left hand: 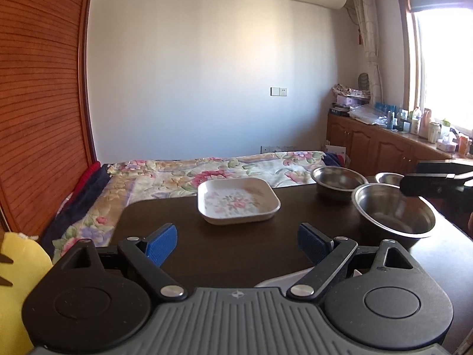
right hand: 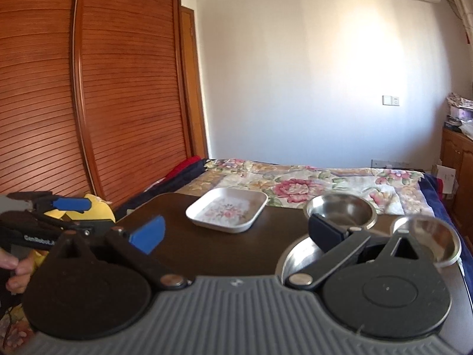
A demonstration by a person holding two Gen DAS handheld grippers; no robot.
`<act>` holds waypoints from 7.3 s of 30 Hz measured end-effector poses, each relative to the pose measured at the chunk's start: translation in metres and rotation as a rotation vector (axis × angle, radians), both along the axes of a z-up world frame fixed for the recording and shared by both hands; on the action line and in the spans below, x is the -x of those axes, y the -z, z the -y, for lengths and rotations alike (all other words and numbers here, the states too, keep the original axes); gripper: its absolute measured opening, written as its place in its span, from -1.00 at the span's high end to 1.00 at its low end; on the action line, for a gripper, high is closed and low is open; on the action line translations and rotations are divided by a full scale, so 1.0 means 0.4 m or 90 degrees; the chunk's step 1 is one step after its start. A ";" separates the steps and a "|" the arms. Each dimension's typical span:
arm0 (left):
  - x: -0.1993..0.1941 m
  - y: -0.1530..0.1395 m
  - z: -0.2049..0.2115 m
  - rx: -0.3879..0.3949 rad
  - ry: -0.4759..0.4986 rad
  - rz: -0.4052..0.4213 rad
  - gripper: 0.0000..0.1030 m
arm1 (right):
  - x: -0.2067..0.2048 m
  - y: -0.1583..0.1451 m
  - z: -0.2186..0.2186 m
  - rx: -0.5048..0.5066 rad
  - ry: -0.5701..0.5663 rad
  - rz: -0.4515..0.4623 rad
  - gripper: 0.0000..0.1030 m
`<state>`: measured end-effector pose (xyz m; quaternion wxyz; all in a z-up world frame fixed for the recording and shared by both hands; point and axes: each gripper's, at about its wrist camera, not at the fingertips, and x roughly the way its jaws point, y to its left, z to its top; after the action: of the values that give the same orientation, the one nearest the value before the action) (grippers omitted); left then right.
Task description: Organize plates and bowls
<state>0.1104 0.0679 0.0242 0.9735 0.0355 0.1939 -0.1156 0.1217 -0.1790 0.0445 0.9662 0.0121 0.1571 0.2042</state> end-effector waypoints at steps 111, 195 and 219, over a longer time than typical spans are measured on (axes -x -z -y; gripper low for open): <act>-0.178 -0.107 0.036 0.035 0.048 -0.087 0.78 | -0.248 -0.075 -0.059 0.107 -0.084 -0.230 0.72; 0.099 0.144 0.011 0.050 0.020 -0.130 0.78 | 0.063 0.194 -0.057 0.013 -0.051 -0.143 0.72; 0.098 0.184 0.008 0.056 -0.006 -0.123 0.74 | 0.104 0.217 -0.074 0.023 -0.010 -0.083 0.61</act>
<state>0.0712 0.0648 -0.0494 0.9514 -0.0193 0.2816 -0.1226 0.0802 -0.1495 -0.0424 0.9522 0.0063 0.2236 0.2079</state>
